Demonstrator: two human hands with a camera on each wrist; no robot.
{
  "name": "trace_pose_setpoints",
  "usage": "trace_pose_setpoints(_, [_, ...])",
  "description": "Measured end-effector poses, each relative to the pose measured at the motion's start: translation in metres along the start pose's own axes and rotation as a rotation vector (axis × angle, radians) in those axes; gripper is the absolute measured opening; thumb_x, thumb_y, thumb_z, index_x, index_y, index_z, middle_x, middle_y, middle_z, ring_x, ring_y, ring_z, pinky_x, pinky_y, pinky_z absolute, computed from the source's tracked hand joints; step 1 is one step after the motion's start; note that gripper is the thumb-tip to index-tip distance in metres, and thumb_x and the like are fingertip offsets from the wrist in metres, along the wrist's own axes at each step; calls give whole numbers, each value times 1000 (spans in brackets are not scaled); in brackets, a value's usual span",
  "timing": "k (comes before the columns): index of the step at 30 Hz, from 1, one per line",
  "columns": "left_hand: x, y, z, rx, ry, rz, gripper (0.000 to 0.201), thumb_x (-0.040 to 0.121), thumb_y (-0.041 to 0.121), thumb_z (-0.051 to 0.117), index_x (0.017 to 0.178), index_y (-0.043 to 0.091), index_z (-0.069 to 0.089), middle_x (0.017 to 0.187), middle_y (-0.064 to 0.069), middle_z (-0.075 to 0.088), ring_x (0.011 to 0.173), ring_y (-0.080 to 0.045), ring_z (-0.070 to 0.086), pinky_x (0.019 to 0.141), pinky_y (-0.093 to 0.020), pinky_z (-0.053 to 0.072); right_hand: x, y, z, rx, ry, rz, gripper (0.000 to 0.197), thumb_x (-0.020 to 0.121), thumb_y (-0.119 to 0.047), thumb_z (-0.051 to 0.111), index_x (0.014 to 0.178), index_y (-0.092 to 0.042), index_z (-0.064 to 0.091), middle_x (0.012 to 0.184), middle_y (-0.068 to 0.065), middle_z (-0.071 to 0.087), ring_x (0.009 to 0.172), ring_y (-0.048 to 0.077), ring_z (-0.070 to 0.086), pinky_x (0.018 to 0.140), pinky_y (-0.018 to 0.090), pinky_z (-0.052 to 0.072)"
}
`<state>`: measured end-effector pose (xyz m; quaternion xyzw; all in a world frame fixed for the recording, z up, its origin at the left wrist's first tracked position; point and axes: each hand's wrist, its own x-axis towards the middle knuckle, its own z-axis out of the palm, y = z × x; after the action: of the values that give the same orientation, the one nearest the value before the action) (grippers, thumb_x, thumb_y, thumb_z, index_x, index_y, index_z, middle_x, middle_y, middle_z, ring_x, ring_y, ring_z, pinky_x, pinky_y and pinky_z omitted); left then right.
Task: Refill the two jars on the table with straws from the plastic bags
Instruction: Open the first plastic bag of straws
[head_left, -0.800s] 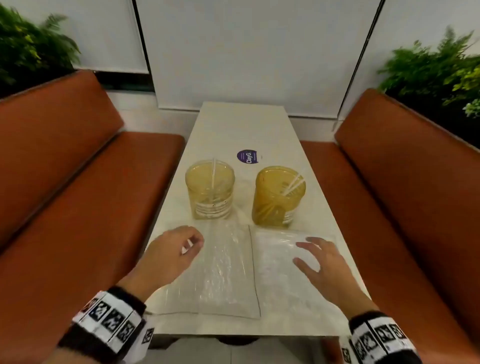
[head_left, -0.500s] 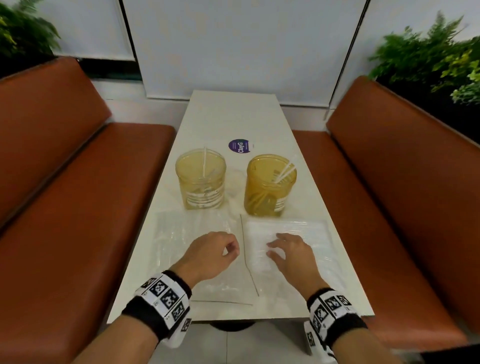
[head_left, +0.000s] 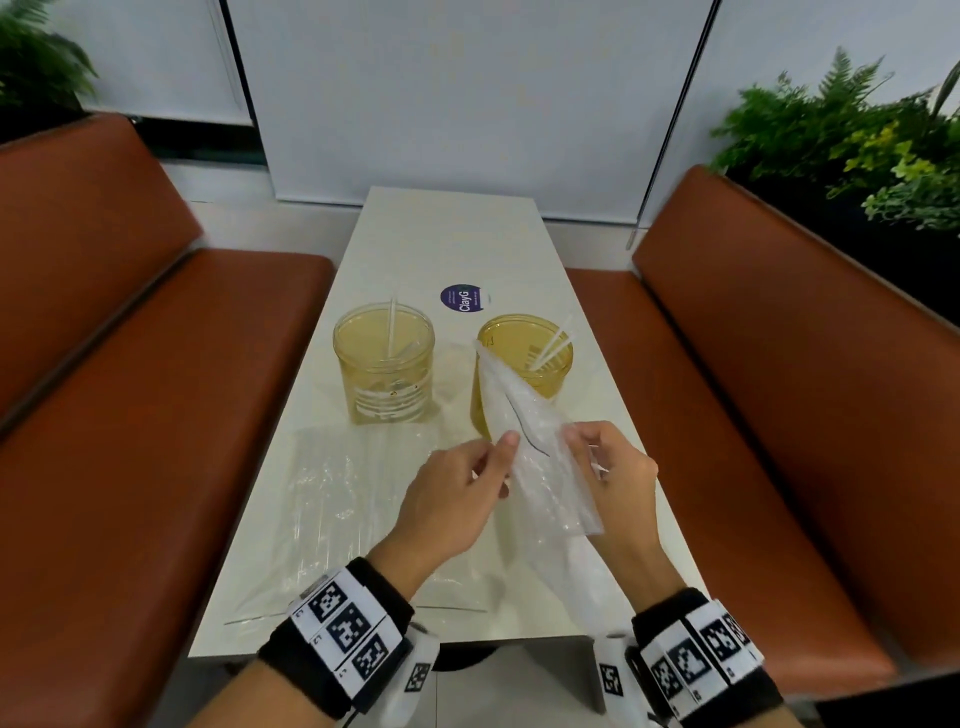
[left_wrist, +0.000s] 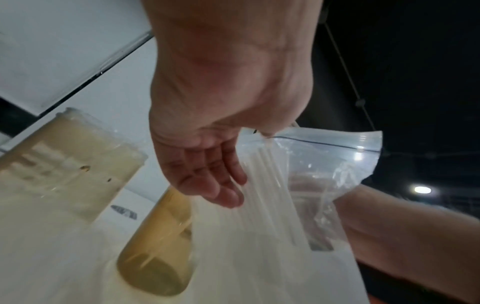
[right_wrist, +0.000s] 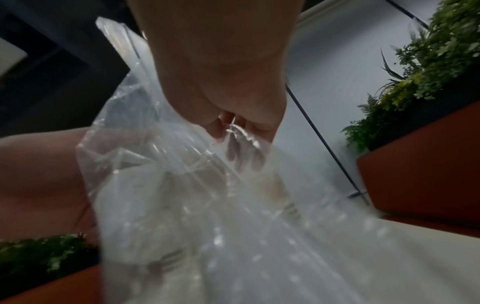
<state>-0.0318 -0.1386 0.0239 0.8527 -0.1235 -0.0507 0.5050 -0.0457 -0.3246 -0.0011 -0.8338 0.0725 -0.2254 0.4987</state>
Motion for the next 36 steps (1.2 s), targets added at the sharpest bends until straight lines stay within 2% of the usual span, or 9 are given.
trace_pose_setpoints(3, [11,8,-3,-119,25,-13,47,96,58,50,70,19,56,63,6,64,54,-18,65,51,-30,44,-7,-12,2,68,-38,-35,10,98,-19,65,98,-29,67,90,-22,70,82,5,70,67,29,62])
trace_pose_setpoints(7, [21,8,-8,-3,45,45,38,98,35,48,66,15,46,69,-16,62,58,-27,63,53,-40,43,-3,-25,0,106,-114,-7,17,105,-18,46,110,-26,60,90,-6,74,80,7,72,68,32,60])
trace_pose_setpoints(10, [20,13,-13,148,56,111,36,100,33,44,67,19,45,67,-7,63,65,-26,68,59,-46,49,13,-37,-6,-22,-24,-85,29,102,-45,48,87,-25,64,73,-9,67,64,6,61,58,31,51])
trace_pose_setpoints(12, [19,17,-12,220,63,165,35,102,33,43,69,22,46,66,-1,60,64,-21,65,60,-44,49,26,-50,-9,-34,-12,-111,42,97,-50,55,74,-16,62,63,-5,58,57,6,48,56,27,42])
trace_pose_setpoints(16, [17,23,-3,338,138,296,29,104,31,41,77,22,48,67,5,55,60,-16,55,54,-37,44,38,-72,-6,-269,-214,-43,46,93,-60,57,66,-23,55,61,-7,55,58,9,50,58,26,40])
trace_pose_setpoints(21, [13,24,3,469,208,374,26,102,28,45,76,25,42,68,9,47,57,-15,47,51,-29,34,34,-85,-7,-477,-99,-62,29,92,-45,59,75,-23,67,68,-7,64,60,10,59,55,26,47])
trace_pose_setpoints(25, [15,28,2,468,238,315,28,101,37,45,77,24,49,68,9,56,59,-16,56,51,-32,43,36,-90,-10,-471,-70,-47,30,91,-33,63,68,-16,71,61,-1,67,53,16,58,51,25,48])
trace_pose_setpoints(29, [24,38,-6,352,320,313,25,101,42,48,85,23,55,74,9,61,64,-12,57,54,-33,47,38,-91,-13,-387,-50,-34,24,90,-36,70,76,-17,78,67,-4,71,62,15,66,59,29,56])
trace_pose_setpoints(36, [47,51,-14,110,75,78,36,99,40,50,82,16,71,74,-2,70,67,-19,62,64,-36,51,34,-90,-13,-249,-78,-21,14,82,-33,80,75,-21,82,63,-8,72,59,10,67,63,32,61])
